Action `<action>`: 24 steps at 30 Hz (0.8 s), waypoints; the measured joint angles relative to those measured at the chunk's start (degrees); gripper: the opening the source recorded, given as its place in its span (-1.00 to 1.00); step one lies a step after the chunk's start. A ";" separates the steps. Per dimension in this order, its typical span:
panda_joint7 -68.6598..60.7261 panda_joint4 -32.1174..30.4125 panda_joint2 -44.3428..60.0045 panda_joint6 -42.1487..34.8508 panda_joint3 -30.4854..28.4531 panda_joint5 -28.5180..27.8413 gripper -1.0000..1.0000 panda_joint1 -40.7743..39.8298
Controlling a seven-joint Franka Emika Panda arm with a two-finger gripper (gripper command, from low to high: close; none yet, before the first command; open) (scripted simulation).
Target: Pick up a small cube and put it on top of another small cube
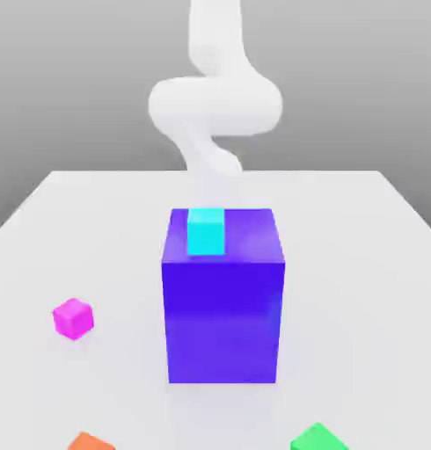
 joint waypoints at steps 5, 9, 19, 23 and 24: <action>12.83 -5.32 7.71 5.45 0.44 0.04 0.00 -7.84; 22.92 -9.44 13.69 9.66 0.55 -0.12 0.00 -13.68; 48.44 -19.73 28.61 20.19 -0.36 -0.99 0.00 -27.22; 58.61 -23.84 34.58 24.40 -1.87 -1.29 0.00 -31.53; 61.08 -24.87 36.07 25.46 -2.38 -1.27 0.00 -32.43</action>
